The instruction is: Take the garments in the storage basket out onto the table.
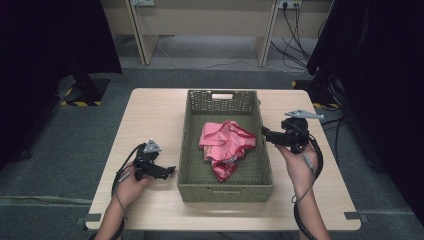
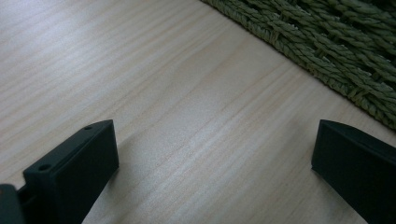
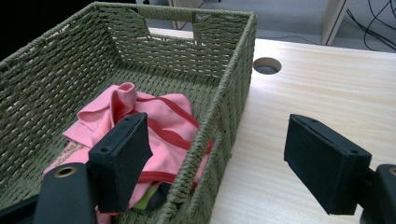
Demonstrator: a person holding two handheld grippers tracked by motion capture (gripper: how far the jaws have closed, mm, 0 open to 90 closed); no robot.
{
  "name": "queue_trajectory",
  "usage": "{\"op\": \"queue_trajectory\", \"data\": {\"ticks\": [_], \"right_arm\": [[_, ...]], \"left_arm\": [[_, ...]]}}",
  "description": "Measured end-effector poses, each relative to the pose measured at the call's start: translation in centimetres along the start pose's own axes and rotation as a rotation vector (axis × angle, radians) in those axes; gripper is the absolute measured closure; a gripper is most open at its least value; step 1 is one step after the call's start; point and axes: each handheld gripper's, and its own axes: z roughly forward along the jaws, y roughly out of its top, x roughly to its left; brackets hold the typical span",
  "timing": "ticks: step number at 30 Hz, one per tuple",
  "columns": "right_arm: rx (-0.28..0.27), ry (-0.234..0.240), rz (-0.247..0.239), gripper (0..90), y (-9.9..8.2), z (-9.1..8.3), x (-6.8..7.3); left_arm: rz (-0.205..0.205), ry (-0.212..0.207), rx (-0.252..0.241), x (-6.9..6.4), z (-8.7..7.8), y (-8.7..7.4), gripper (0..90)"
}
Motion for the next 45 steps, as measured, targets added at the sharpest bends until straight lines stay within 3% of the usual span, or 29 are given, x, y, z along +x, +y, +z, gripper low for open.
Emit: {"op": "queue_trajectory", "data": {"ticks": [30, 45], "right_arm": [[-0.007, 0.035, -0.054, 22.5, 1.3, 1.0, 3.3], [-0.007, 0.064, -0.043, 22.4, 1.8, 1.5, 4.8]], "left_arm": [[0.0, 0.0, 0.0, 0.0, 0.0, 0.0, 0.0], [0.0, 0.0, 0.0, 0.0, 0.0, 0.0, 0.0]]}}
